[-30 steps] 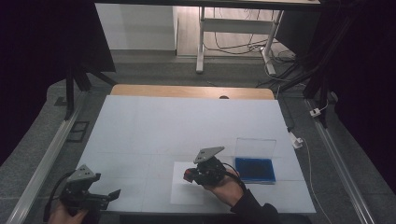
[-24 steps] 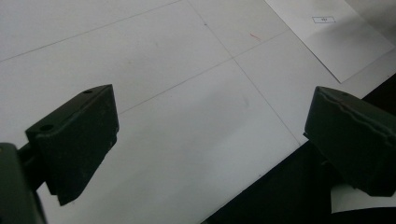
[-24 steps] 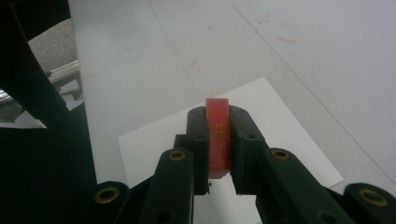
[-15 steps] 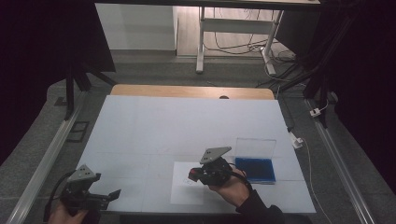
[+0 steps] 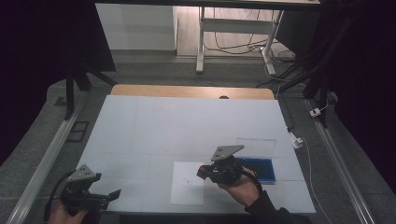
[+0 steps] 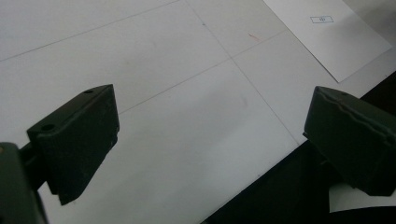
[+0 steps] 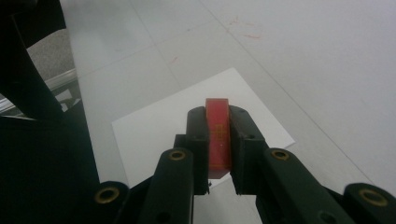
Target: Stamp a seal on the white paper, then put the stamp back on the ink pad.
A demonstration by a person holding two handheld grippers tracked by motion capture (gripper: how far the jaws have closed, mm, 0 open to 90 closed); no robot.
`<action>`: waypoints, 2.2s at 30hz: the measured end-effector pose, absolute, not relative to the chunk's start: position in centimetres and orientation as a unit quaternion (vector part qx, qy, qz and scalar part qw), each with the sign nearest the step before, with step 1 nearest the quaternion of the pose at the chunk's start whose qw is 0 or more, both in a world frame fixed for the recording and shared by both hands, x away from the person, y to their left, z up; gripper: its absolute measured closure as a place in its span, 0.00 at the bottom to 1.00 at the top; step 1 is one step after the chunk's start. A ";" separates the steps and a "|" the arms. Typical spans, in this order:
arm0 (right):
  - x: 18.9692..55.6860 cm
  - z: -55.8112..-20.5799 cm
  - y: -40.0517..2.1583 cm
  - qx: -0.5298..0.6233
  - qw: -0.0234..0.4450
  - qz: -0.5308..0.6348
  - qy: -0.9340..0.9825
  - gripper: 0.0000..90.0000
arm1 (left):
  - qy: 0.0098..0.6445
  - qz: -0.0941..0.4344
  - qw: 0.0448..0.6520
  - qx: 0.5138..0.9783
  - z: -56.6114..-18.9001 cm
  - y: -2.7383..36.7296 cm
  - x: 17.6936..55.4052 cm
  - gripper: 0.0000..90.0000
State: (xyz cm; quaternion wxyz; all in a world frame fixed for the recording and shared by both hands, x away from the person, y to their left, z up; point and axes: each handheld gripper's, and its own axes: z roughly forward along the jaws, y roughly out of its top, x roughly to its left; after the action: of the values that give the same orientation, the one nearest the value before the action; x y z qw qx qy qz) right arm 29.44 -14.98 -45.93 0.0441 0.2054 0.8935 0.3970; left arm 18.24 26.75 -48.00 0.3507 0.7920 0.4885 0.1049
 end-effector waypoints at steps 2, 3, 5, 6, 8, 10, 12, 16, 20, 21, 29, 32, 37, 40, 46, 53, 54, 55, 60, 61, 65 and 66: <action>29.5 -45.8 -15.4 0.210 0.045 0.399 0.892 0.88 | 0.488 0.104 0.351 0.793 -48.0 26.8 18.3 0.04; 29.5 -45.8 -15.6 0.212 0.046 0.400 0.890 0.88 | 0.488 0.104 0.351 0.792 -48.0 26.8 18.3 0.04; 29.6 -45.7 -16.0 0.216 0.049 0.401 0.889 0.88 | 0.488 0.104 0.351 0.793 -48.0 26.8 18.3 0.04; 29.6 -45.6 -16.3 0.218 0.051 0.401 0.888 0.88 | 0.489 0.105 0.351 0.792 -48.0 26.8 18.2 0.04; 29.7 -45.5 -16.7 0.223 0.053 0.402 0.887 0.88 | 0.488 0.104 0.350 0.792 -48.0 26.8 18.3 0.04; 29.7 -45.5 -17.1 0.228 0.054 0.402 0.885 0.88 | 0.488 0.105 0.351 0.792 -48.0 26.7 18.2 0.04; 29.8 -45.4 -17.4 0.230 0.057 0.402 0.884 0.88 | 0.488 0.105 0.350 0.793 -48.0 26.7 18.3 0.04; 29.8 -45.3 -17.9 0.236 0.064 0.400 0.883 0.88 | 0.488 0.103 0.351 0.792 -48.0 26.8 18.3 0.04; 29.9 -45.3 -18.4 0.244 0.068 0.396 0.882 0.88 | 0.487 0.103 0.352 0.792 -48.0 26.8 18.3 0.04; 29.9 -45.3 -18.5 0.246 0.070 0.396 0.882 0.88 | 0.487 0.104 0.353 0.792 -48.0 26.8 18.3 0.04; 30.0 -45.3 -19.8 0.259 0.083 0.388 0.881 0.88 | 0.486 0.104 0.352 0.793 -48.0 26.7 18.3 0.04; 30.0 -45.3 -20.3 0.266 0.090 0.386 0.879 0.88 | 0.487 0.103 0.352 0.793 -48.0 26.7 18.3 0.04; 30.1 -45.3 -21.4 0.278 0.104 0.375 0.878 0.88 | 0.487 0.104 0.352 0.793 -48.0 26.7 18.3 0.04; 30.2 -45.4 -22.1 0.287 0.105 0.377 0.875 0.88 | 0.487 0.104 0.352 0.793 -48.0 26.7 18.3 0.04; 30.2 -45.3 -23.4 0.300 0.113 0.377 0.869 0.88 | 0.486 0.104 0.351 0.793 -48.0 26.7 18.4 0.04; 30.3 -45.3 -25.0 0.315 0.127 0.368 0.866 0.88 | 0.486 0.104 0.351 0.793 -48.0 26.7 18.4 0.04; 30.3 -45.4 -25.3 0.319 0.128 0.367 0.864 0.88 | 0.486 0.104 0.351 0.793 -48.0 26.7 18.4 0.04; 30.4 -45.4 -25.5 0.322 0.130 0.366 0.863 0.88 | 0.487 0.104 0.351 0.793 -48.0 26.7 18.4 0.04; 30.6 -45.4 -26.8 0.337 0.141 0.362 0.857 0.88 | 0.486 0.103 0.351 0.794 -48.0 26.7 18.4 0.04; 30.7 -45.4 -27.0 0.340 0.144 0.360 0.857 0.88 | 0.486 0.104 0.351 0.794 -48.0 26.7 18.4 0.04; 30.9 -45.5 -27.8 0.350 0.152 0.351 0.855 0.88 | 0.486 0.103 0.351 0.794 -48.0 26.7 18.4 0.04; 31.0 -45.6 -28.0 0.352 0.154 0.350 0.854 0.88 | 0.486 0.103 0.351 0.794 -48.0 26.7 18.4 0.04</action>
State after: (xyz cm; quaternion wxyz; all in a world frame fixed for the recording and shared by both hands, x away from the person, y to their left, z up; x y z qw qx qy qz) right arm 30.95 -27.96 -45.56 0.1542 0.3524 0.8541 0.3500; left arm 18.43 26.66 -47.99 0.3506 0.7940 0.4858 0.1033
